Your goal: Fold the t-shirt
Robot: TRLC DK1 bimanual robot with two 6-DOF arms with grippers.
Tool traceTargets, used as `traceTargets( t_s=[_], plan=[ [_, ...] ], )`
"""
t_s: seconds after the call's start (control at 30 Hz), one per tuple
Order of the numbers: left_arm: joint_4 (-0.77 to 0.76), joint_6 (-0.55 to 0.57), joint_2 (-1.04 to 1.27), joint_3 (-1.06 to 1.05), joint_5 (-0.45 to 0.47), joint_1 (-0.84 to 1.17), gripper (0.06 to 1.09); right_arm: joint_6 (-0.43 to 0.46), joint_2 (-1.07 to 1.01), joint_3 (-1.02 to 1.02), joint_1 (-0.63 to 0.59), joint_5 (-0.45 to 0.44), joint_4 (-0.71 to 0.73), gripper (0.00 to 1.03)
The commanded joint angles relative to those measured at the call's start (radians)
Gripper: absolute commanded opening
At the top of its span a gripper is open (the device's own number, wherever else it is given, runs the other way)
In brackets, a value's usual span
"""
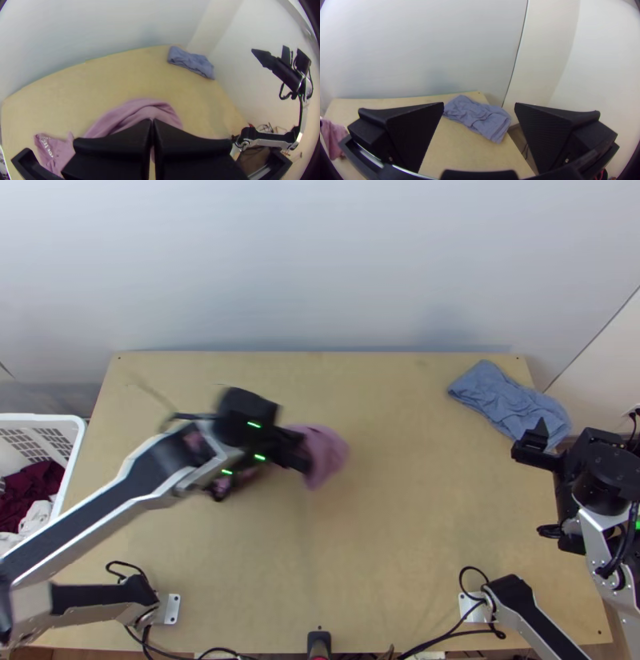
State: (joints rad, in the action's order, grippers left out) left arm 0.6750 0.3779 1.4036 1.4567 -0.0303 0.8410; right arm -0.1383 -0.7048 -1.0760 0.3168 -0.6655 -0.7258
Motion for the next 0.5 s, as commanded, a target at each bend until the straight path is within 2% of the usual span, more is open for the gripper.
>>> traceTargets(
  t_s=[0.0, 0.27, 0.3, 0.37, 0.4, 0.47],
  plan=[
    [-0.005, 0.001, 0.235, 0.177, -0.029, 0.268, 0.09, -0.004, -0.009, -0.004, -0.025, 0.0, 0.005, 0.99],
    [-0.002, 0.013, 0.448, 0.399, -0.023, 0.429, 0.11, -0.003, -0.032, -0.018, -0.067, 0.0, 0.008, 0.99],
    [0.006, 0.023, 0.46, 0.432, -0.022, 0.429, 0.22, -0.004, -0.033, -0.015, -0.067, 0.001, 0.008, 0.99],
    [0.049, 0.033, 0.475, 0.496, -0.022, 0.423, 0.66, -0.006, -0.042, -0.01, -0.067, 0.001, 0.009, 0.99],
    [0.095, 0.033, 0.486, 0.539, -0.023, 0.418, 0.83, -0.009, -0.05, -0.009, -0.067, 0.001, 0.009, 0.99],
    [0.186, 0.032, 0.495, 0.603, -0.023, 0.403, 1.04, -0.014, -0.065, -0.009, -0.067, 0.003, 0.011, 0.99]
  ],
)
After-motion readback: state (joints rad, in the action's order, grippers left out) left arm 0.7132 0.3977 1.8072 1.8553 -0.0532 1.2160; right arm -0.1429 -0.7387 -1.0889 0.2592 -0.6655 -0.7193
